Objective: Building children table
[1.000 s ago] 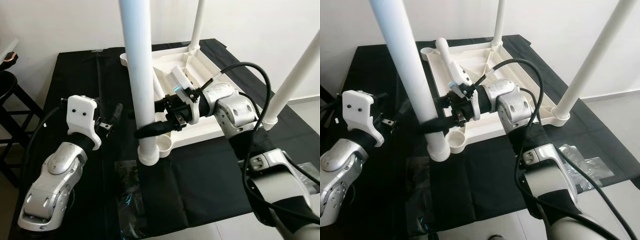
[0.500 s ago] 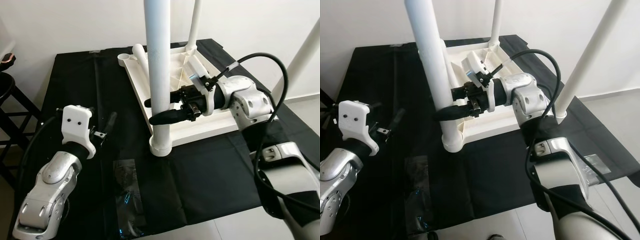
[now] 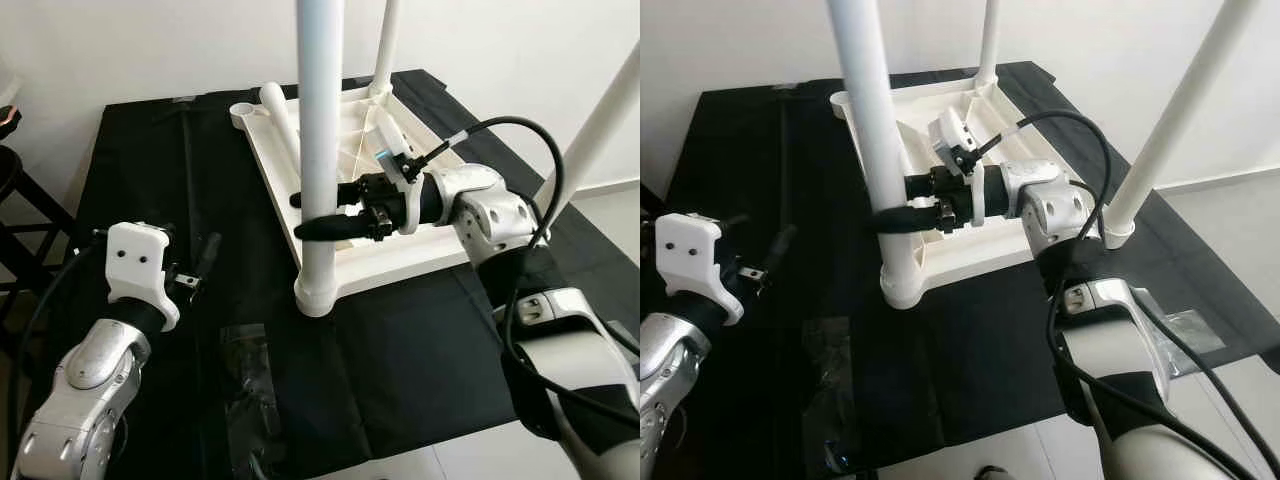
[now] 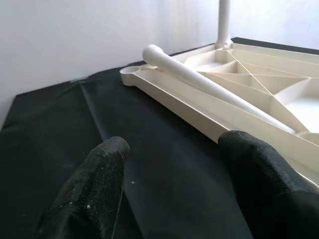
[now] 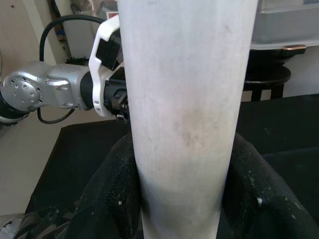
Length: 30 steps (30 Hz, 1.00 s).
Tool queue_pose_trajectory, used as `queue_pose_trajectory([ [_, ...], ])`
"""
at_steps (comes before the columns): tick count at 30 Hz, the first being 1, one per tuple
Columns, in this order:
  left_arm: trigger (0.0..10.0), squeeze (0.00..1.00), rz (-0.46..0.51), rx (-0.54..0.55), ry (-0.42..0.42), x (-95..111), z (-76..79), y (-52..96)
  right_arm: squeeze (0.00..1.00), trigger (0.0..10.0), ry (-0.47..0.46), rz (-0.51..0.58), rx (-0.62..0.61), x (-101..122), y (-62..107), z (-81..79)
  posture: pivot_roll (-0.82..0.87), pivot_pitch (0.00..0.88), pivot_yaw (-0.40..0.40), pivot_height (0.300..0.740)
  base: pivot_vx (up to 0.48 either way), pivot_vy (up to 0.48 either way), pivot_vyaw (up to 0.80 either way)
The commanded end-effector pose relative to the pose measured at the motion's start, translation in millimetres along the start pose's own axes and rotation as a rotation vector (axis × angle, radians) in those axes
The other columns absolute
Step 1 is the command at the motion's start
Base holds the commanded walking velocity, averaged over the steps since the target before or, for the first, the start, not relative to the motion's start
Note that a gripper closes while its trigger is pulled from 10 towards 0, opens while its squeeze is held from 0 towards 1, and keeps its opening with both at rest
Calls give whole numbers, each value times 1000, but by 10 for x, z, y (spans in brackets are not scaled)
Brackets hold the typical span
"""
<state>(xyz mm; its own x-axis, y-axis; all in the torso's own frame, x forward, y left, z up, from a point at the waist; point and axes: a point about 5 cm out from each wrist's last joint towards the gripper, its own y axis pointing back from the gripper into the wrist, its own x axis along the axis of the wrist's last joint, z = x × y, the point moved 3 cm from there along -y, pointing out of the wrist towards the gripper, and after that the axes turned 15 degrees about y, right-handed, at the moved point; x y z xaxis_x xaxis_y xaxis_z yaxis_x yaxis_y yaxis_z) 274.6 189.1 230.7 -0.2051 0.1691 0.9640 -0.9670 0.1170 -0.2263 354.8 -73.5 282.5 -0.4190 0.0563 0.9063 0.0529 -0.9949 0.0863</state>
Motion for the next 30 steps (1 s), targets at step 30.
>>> queue_pose_trajectory([
  [30,10000,0,-22,6,5,119,59,132,0,10000,-36,-46,203,-69,-155,-137,63,327,10,740,0,0,0],
])
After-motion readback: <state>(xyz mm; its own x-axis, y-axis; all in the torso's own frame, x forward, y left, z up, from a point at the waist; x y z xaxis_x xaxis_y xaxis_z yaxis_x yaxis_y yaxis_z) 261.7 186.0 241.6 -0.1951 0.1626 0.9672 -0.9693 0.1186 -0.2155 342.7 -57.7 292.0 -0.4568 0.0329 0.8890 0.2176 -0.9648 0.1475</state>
